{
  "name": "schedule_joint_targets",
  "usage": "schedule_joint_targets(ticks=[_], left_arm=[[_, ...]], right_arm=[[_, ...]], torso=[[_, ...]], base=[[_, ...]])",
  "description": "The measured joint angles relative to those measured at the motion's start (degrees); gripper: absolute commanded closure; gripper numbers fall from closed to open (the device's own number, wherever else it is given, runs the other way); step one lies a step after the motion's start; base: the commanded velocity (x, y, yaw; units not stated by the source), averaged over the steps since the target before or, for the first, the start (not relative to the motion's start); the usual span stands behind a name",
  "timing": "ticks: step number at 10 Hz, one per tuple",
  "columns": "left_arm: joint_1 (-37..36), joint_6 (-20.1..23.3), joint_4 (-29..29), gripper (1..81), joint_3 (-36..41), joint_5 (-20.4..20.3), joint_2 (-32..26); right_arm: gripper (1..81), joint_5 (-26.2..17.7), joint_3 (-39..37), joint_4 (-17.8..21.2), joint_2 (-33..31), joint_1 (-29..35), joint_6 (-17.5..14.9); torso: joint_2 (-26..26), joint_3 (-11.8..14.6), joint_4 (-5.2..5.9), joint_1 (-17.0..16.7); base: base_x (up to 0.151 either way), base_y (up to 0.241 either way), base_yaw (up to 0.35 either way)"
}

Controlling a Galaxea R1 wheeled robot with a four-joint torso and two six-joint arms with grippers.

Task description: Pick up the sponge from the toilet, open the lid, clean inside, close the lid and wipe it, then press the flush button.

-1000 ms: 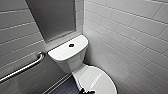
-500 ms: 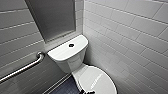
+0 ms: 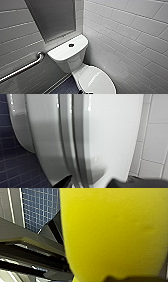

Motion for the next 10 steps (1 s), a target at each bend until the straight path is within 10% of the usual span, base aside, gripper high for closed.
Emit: schedule_joint_targets(ticks=[10], left_arm=[[-0.35, -1.07, 0.38, 1.0, -6.34, -0.88, 4.24]], right_arm=[[81.1, 0.44, 0.68, 0.00, -0.68, 0.29, 0.00]], torso=[[0.00, 0.00, 0.00, 0.02]], base=[[0.000, 0.000, 0.000]])
